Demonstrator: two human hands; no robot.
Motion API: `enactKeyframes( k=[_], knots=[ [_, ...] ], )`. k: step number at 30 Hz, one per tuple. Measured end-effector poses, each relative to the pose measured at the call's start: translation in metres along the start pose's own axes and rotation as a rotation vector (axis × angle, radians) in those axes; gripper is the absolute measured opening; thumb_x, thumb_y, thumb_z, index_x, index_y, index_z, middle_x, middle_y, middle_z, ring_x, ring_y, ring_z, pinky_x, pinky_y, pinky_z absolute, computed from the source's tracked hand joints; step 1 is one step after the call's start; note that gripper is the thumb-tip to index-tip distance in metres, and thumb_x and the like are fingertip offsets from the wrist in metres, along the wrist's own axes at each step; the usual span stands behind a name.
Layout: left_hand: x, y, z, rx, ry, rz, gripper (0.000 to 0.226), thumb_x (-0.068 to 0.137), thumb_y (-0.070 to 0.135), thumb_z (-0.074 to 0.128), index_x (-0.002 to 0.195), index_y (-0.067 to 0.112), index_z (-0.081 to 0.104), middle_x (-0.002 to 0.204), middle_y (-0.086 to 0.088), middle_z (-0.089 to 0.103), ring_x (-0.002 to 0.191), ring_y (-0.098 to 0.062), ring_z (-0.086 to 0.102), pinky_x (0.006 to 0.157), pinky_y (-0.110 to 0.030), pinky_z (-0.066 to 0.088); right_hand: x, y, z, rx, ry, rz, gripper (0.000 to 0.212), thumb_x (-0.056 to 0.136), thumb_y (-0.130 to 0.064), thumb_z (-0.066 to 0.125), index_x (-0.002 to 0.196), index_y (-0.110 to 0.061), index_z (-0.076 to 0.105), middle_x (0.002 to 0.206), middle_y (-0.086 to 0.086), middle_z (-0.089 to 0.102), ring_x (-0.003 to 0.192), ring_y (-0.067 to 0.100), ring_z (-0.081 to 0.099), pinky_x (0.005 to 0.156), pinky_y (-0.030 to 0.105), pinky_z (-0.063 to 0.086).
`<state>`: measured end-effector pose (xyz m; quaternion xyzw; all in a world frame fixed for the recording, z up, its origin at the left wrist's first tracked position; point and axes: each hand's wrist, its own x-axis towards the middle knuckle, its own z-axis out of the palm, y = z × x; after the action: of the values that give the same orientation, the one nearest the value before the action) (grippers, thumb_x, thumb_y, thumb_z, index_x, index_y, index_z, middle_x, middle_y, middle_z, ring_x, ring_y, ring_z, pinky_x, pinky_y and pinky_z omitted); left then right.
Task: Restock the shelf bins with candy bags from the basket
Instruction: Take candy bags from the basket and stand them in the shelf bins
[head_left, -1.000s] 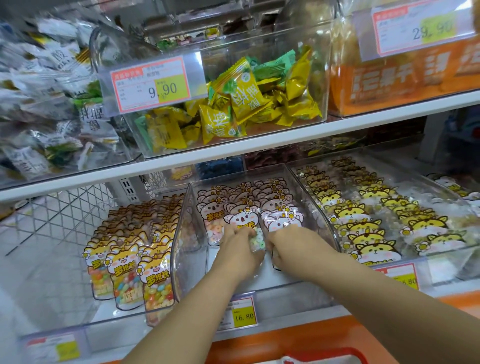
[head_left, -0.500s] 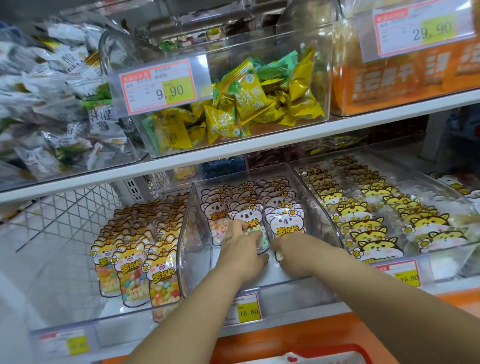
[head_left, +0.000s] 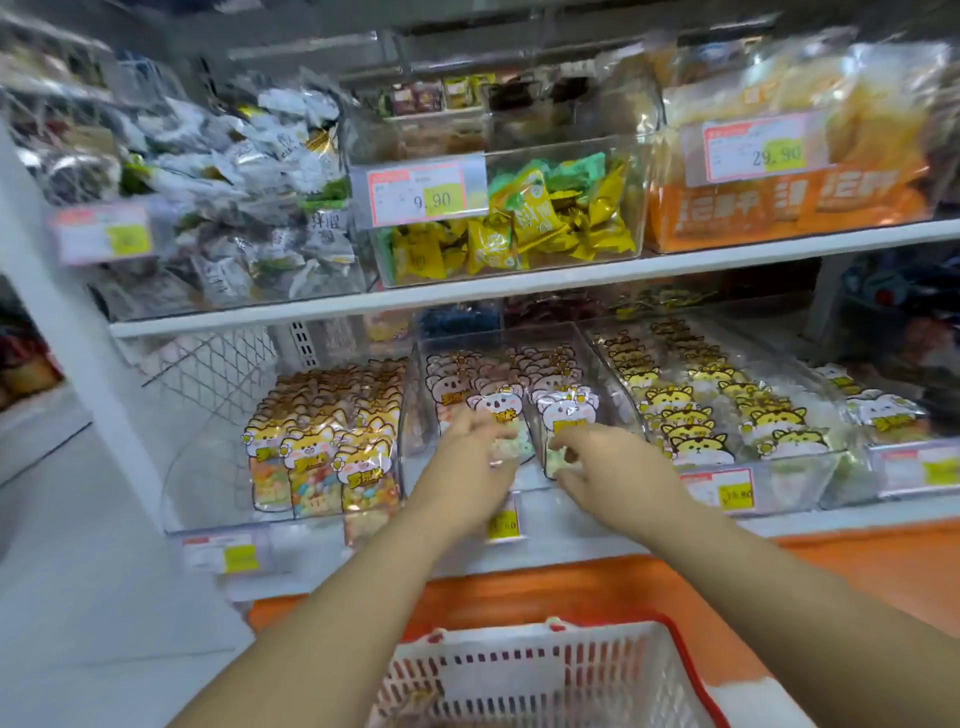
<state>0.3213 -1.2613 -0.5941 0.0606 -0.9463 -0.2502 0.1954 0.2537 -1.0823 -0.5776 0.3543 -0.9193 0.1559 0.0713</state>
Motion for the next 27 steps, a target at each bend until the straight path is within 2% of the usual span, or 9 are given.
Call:
enactKeyframes(
  k=[2, 4, 8, 12, 17, 20, 23, 25, 27],
  knots=[
    [-0.036, 0.009, -0.007, -0.049, 0.052, 0.048, 0.029, 0.091, 0.01, 0.065, 0.12, 0.014, 0.068, 0.12, 0.004, 0.047, 0.119, -0.008, 0.046, 0.096, 0.001, 0.025, -0.029, -0.008, 0.006, 0.052, 0.029, -0.046, 0.032, 0.094, -0.032, 0.056, 0.126, -0.03, 0.059, 0.125, -0.006, 0.062, 0.119, 0.02, 0.055, 0.087, 0.037, 0.051],
    [-0.076, 0.01, -0.004, -0.102, 0.048, 0.027, 0.027, 0.092, 0.008, 0.064, 0.118, 0.015, 0.069, 0.118, 0.005, 0.048, 0.115, -0.006, 0.048, 0.091, 0.001, 0.028, -0.056, -0.017, 0.02, 0.091, 0.008, -0.097, 0.03, 0.094, -0.029, 0.058, 0.123, -0.027, 0.062, 0.123, -0.005, 0.063, 0.119, 0.019, 0.055, 0.088, 0.036, 0.05],
    [-0.153, -0.008, 0.022, -0.11, -0.077, -0.145, 0.026, 0.095, 0.014, 0.061, 0.12, 0.02, 0.068, 0.118, 0.004, 0.058, 0.109, -0.008, 0.054, 0.091, -0.014, 0.036, -0.101, -0.03, 0.063, 0.125, -0.129, -0.109, 0.027, 0.095, -0.029, 0.056, 0.121, -0.028, 0.064, 0.119, -0.007, 0.065, 0.112, 0.018, 0.058, 0.088, 0.036, 0.051],
    [-0.209, -0.041, 0.056, -0.137, -0.202, -0.377, 0.027, 0.099, 0.019, 0.057, 0.124, 0.022, 0.066, 0.124, 0.006, 0.061, 0.111, -0.011, 0.059, 0.099, -0.027, 0.046, -0.132, -0.028, 0.106, 0.148, -0.346, -0.038, 0.025, 0.097, -0.027, 0.053, 0.119, -0.03, 0.064, 0.109, -0.01, 0.066, 0.1, 0.016, 0.063, 0.081, 0.037, 0.055],
    [-0.26, -0.092, 0.093, -0.133, -0.378, -0.544, 0.026, 0.097, 0.015, 0.059, 0.122, 0.013, 0.066, 0.123, 0.001, 0.064, 0.1, -0.02, 0.065, 0.089, -0.029, 0.051, -0.154, -0.004, 0.164, 0.095, -0.629, 0.055, 0.028, 0.096, -0.029, 0.056, 0.122, -0.024, 0.064, 0.107, -0.005, 0.069, 0.092, 0.016, 0.064, 0.084, 0.035, 0.057],
    [-0.277, -0.112, 0.114, -0.038, -0.519, -0.552, 0.026, 0.099, 0.021, 0.057, 0.122, 0.014, 0.066, 0.123, -0.004, 0.064, 0.104, -0.02, 0.061, 0.082, -0.025, 0.044, -0.165, 0.02, 0.194, 0.041, -0.773, 0.146, 0.029, 0.097, -0.034, 0.056, 0.124, -0.025, 0.063, 0.119, -0.001, 0.067, 0.101, 0.019, 0.063, 0.089, 0.034, 0.054],
    [-0.29, -0.129, 0.135, 0.051, -0.598, -0.561, 0.036, 0.095, 0.028, 0.059, 0.132, 0.026, 0.06, 0.138, -0.003, 0.055, 0.121, -0.021, 0.055, 0.099, -0.032, 0.047, -0.175, 0.036, 0.216, -0.008, -0.919, 0.209, 0.041, 0.098, -0.029, 0.053, 0.139, -0.022, 0.055, 0.136, 0.008, 0.058, 0.115, 0.025, 0.059, 0.092, 0.033, 0.05],
    [-0.295, -0.137, 0.144, 0.169, -0.514, -0.536, 0.046, 0.09, 0.027, 0.06, 0.136, 0.032, 0.056, 0.148, 0.0, 0.046, 0.129, -0.023, 0.05, 0.104, -0.039, 0.048, -0.179, 0.041, 0.232, -0.021, -0.974, 0.228, 0.046, 0.098, -0.026, 0.054, 0.143, -0.016, 0.05, 0.14, 0.01, 0.055, 0.118, 0.026, 0.058, 0.092, 0.034, 0.051],
    [-0.289, -0.139, 0.143, 0.207, -0.297, -0.543, 0.051, 0.089, 0.021, 0.058, 0.139, 0.029, 0.054, 0.152, -0.002, 0.039, 0.134, -0.027, 0.045, 0.106, -0.042, 0.047, -0.178, 0.037, 0.245, -0.017, -0.994, 0.223, 0.048, 0.098, -0.032, 0.056, 0.143, -0.016, 0.048, 0.143, 0.009, 0.051, 0.123, 0.026, 0.055, 0.098, 0.035, 0.048]
  ],
)
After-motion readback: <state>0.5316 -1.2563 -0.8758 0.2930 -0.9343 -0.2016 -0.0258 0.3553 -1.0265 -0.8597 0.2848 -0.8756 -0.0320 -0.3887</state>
